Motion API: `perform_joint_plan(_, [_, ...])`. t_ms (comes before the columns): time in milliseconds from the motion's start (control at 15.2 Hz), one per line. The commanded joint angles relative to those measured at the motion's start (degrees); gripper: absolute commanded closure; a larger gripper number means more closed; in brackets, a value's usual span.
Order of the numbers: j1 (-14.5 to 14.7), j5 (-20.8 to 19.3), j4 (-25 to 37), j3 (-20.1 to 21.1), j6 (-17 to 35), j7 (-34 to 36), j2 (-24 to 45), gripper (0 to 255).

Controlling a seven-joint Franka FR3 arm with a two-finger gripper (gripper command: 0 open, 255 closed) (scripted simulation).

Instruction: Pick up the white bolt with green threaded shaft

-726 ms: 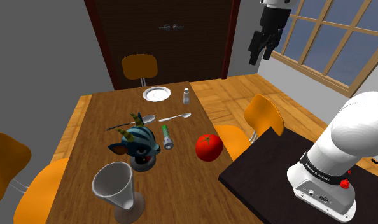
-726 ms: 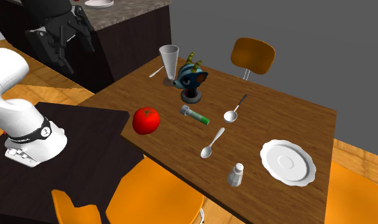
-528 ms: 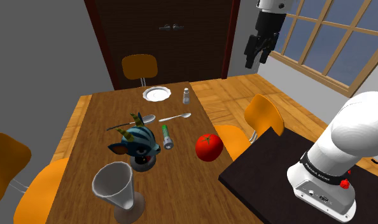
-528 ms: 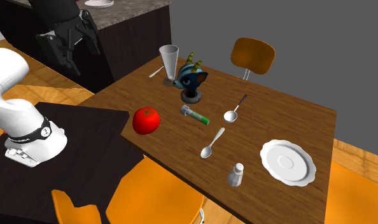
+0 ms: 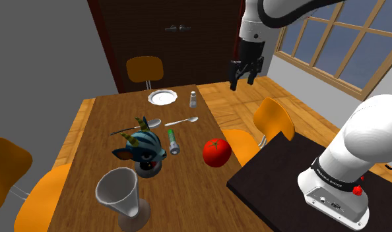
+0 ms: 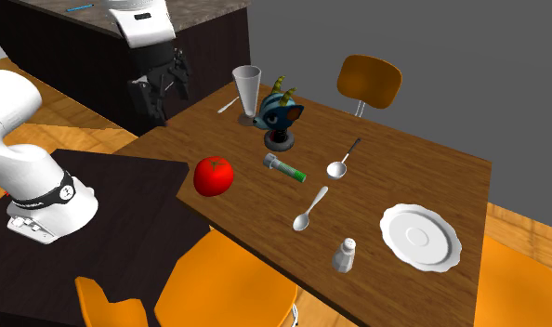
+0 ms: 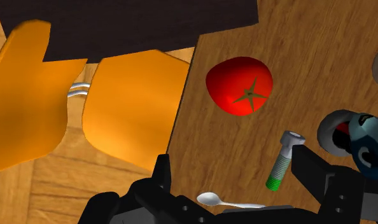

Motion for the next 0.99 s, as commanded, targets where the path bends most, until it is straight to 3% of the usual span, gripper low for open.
perform_joint_plan(0, [0.1,0.5,0.4,2.1,3.7,2.8,4.0,0])
perform_joint_plan(462, [-0.1,-0.4,3.4,8.2,14.6,12.9,18.3,0])
perform_joint_plan(924, [0.2,-6.8,10.4,11.9,22.9,25.1,35.0,0])
